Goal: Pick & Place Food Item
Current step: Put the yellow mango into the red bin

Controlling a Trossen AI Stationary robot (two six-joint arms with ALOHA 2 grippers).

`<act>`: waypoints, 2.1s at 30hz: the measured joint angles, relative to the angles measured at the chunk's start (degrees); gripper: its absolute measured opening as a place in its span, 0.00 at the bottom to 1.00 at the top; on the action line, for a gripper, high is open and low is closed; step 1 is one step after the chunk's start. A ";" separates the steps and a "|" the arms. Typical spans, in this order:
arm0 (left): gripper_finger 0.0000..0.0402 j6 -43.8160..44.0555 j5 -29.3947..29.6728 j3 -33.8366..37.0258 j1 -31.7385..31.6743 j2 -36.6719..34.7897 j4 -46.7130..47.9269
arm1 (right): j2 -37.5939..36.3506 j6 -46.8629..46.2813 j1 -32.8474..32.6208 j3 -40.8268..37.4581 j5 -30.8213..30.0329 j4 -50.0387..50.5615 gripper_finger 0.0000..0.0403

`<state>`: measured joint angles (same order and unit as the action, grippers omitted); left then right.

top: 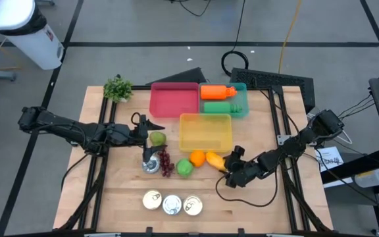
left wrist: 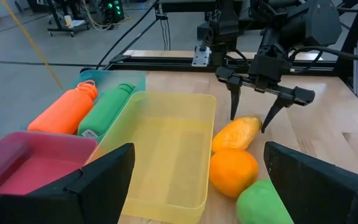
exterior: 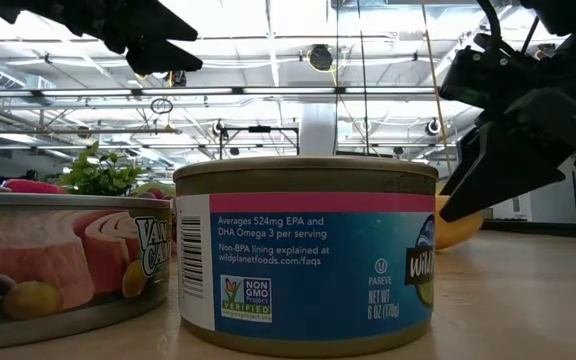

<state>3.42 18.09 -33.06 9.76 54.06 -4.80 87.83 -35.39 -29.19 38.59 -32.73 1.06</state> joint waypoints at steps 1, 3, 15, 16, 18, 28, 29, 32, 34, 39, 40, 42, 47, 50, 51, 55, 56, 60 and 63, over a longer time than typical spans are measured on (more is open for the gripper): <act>0.90 0.02 0.00 0.00 0.02 0.00 0.00 | 0.00 -0.21 0.00 0.00 -0.02 0.00 0.68; 0.90 0.01 0.00 0.00 0.00 0.00 0.00 | 0.00 -0.38 0.00 0.00 -0.05 0.00 0.68; 0.90 0.02 0.00 0.00 0.00 0.00 0.00 | -0.02 0.67 0.22 0.00 1.21 0.01 0.68; 0.90 0.02 0.00 0.00 0.00 0.00 0.00 | -0.02 0.61 0.37 0.00 1.26 0.00 0.68; 0.90 0.02 0.00 0.00 0.00 -0.01 0.00 | -0.02 0.55 0.69 0.00 1.28 0.02 0.67; 0.90 0.02 0.00 0.00 0.02 0.00 0.00 | -0.02 1.94 1.09 0.00 1.40 0.02 0.50; 0.90 0.02 0.00 0.00 0.00 0.00 0.00 | -0.02 2.38 1.09 0.00 1.42 0.02 0.49; 0.90 0.02 0.00 0.00 0.01 0.00 0.00 | -0.02 3.21 1.09 0.00 1.38 0.02 0.48; 0.90 0.02 0.00 0.00 0.00 0.00 0.00 | -0.37 3.43 1.09 -0.02 1.51 0.10 0.49; 0.90 0.02 0.00 0.00 0.00 0.00 0.00 | -5.68 4.89 1.09 -0.04 3.76 1.04 0.49; 0.90 0.02 0.00 0.00 0.01 0.00 0.00 | -7.37 5.18 1.08 -0.04 4.58 1.28 0.48; 0.90 0.02 0.00 0.00 0.01 0.00 0.00 | -11.10 6.04 0.67 -0.04 5.75 1.26 0.48; 0.90 0.02 0.00 0.00 0.01 0.00 0.02 | -20.10 13.56 -0.91 -0.04 5.66 -0.32 0.48; 0.90 0.02 0.00 0.00 0.00 0.00 0.00 | -23.69 22.12 -0.40 -0.04 0.63 -3.97 0.48; 0.90 0.02 0.00 0.00 0.02 0.00 0.02 | -24.34 25.30 0.17 -0.04 -0.67 -5.79 0.48; 0.90 1.47 -0.02 0.01 0.01 0.00 -0.32 | -24.84 31.37 2.68 -0.02 -0.24 -11.25 0.48; 0.90 3.22 -0.02 0.02 0.02 0.00 -1.45 | -24.65 31.24 2.96 -0.02 1.36 -11.09 0.48; 0.90 12.92 -0.05 0.00 0.00 0.01 -5.92 | -22.67 30.19 3.18 -0.03 6.61 -11.02 0.48; 0.90 14.73 -0.51 0.00 0.06 1.81 -7.65 | -20.99 30.32 3.23 -0.02 7.38 -12.50 0.47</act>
<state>18.15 17.57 -33.06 9.82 55.88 -12.45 66.84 -5.07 -25.96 38.57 -25.35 -11.44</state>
